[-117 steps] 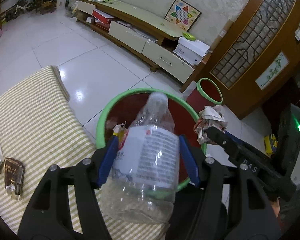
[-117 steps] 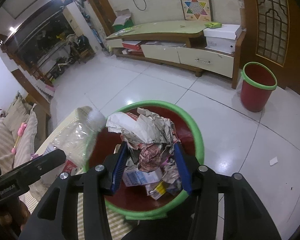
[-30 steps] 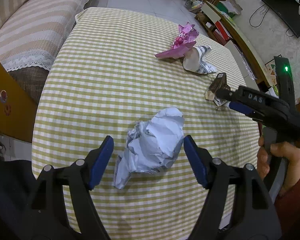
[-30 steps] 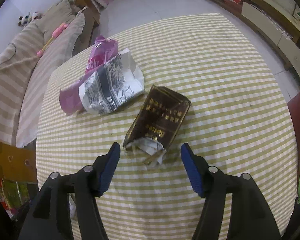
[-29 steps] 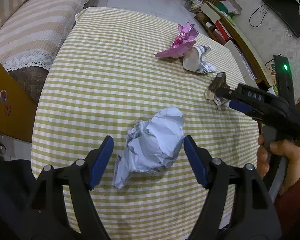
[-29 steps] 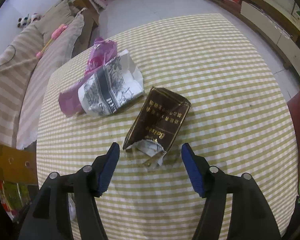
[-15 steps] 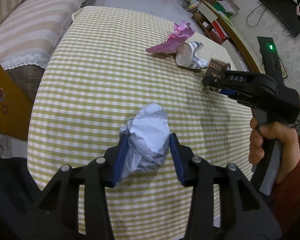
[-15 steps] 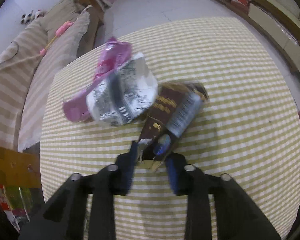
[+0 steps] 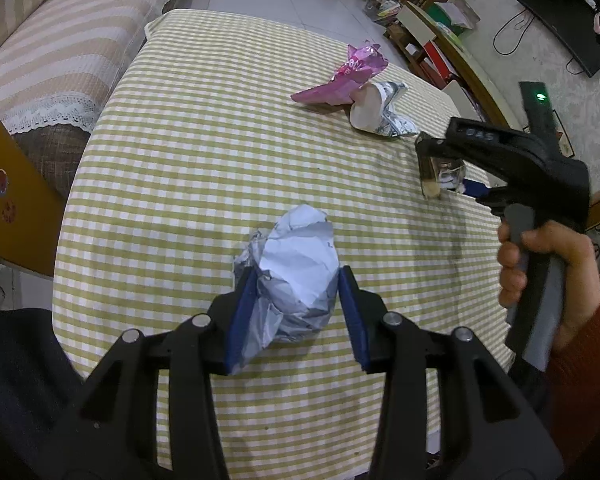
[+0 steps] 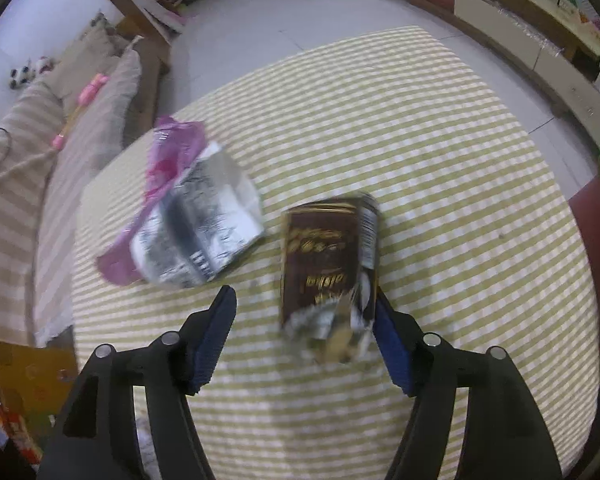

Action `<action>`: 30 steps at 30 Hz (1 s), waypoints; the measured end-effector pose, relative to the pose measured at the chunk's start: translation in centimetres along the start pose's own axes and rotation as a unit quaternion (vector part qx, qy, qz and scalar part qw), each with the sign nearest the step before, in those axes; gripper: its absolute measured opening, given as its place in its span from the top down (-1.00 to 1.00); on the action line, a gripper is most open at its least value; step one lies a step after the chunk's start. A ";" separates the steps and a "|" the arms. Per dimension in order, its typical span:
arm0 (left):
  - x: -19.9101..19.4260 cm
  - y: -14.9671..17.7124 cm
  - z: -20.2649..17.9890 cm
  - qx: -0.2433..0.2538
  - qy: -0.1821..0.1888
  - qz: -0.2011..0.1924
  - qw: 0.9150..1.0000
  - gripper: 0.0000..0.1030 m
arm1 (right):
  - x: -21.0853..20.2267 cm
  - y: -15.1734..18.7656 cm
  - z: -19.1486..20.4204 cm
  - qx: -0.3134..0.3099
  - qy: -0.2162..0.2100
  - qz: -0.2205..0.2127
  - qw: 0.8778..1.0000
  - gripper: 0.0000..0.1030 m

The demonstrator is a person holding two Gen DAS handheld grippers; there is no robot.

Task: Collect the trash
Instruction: 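Grasp the brown cigarette pack with the right gripper while the left holds the foil, then carry the foil wrapper and cigarette pack over the bucket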

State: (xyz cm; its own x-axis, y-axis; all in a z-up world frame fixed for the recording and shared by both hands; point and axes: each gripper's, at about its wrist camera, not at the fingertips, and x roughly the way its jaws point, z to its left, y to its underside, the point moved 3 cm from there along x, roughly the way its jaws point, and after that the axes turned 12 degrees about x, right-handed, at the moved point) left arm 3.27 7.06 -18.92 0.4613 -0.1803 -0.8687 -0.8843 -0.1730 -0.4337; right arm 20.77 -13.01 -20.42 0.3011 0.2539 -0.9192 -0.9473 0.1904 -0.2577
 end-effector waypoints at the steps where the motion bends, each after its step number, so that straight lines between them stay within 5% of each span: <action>1: 0.0 0.0 0.0 0.001 -0.001 0.000 1.000 0.21 | 0.3 -0.1 0.2 -0.007 0.007 0.000 1.000 -0.27; 4: -0.1 0.1 -0.2 0.004 -0.002 0.001 1.000 0.21 | 1.1 -0.1 1.1 -0.037 0.034 -0.007 0.999 -0.10; 5: -0.1 0.1 -0.2 0.004 -0.002 0.001 1.000 0.21 | 1.2 0.0 1.3 -0.044 0.037 -0.007 0.998 0.14; 17: -1.0 -0.1 -1.4 0.008 0.000 -0.011 1.000 0.26 | -6.4 3.6 -1.2 -0.035 -0.091 -0.036 0.995 0.16; 30: -3.6 -2.9 -5.8 0.039 0.018 -0.050 0.998 0.26 | -13.8 8.1 -4.5 -0.058 -0.122 -0.085 0.987 0.15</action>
State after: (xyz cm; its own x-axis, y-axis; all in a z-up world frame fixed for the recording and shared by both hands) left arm 4.54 2.60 -13.13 0.5492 -0.2012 -0.8111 -0.8356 -0.1163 -0.5369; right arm 8.46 -19.27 -11.20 0.4605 0.4509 -0.7646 -0.8829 0.1438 -0.4470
